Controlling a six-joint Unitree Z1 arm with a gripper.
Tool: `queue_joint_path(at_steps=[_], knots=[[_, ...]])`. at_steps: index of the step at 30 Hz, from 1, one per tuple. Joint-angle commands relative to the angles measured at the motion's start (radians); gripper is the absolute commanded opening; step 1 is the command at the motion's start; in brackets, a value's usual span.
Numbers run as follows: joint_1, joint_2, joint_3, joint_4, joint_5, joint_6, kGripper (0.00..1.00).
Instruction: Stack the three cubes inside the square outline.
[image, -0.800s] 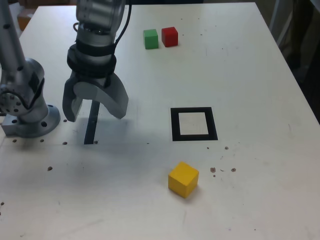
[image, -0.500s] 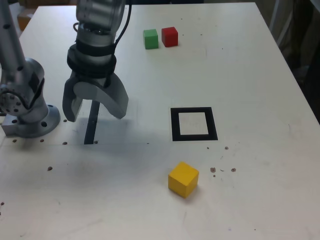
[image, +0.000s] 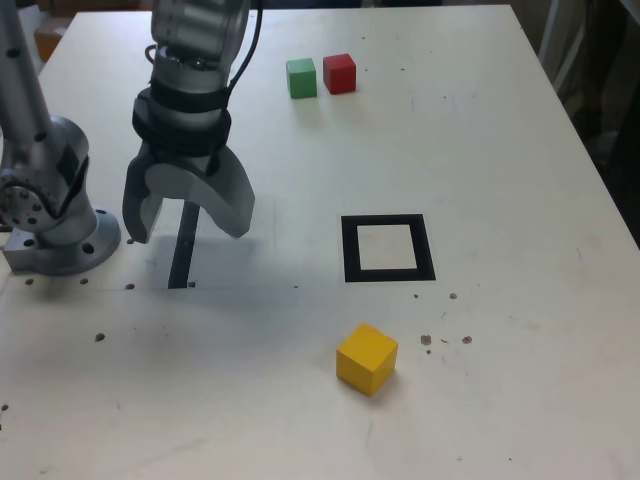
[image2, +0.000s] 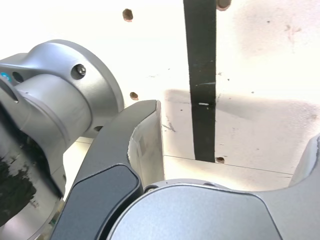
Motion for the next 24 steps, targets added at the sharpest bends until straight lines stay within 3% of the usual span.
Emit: queue_joint_path(at_steps=[1,8,16,24], knots=[[0.013,0.004,-0.026,0.024,0.017,0.005,0.99],[0.078,-0.001,-0.165,0.145,0.102,0.066,0.99],[0.16,-0.001,-0.38,0.276,0.167,0.202,0.99],[0.359,0.044,-0.61,0.402,0.181,0.399,0.99]])
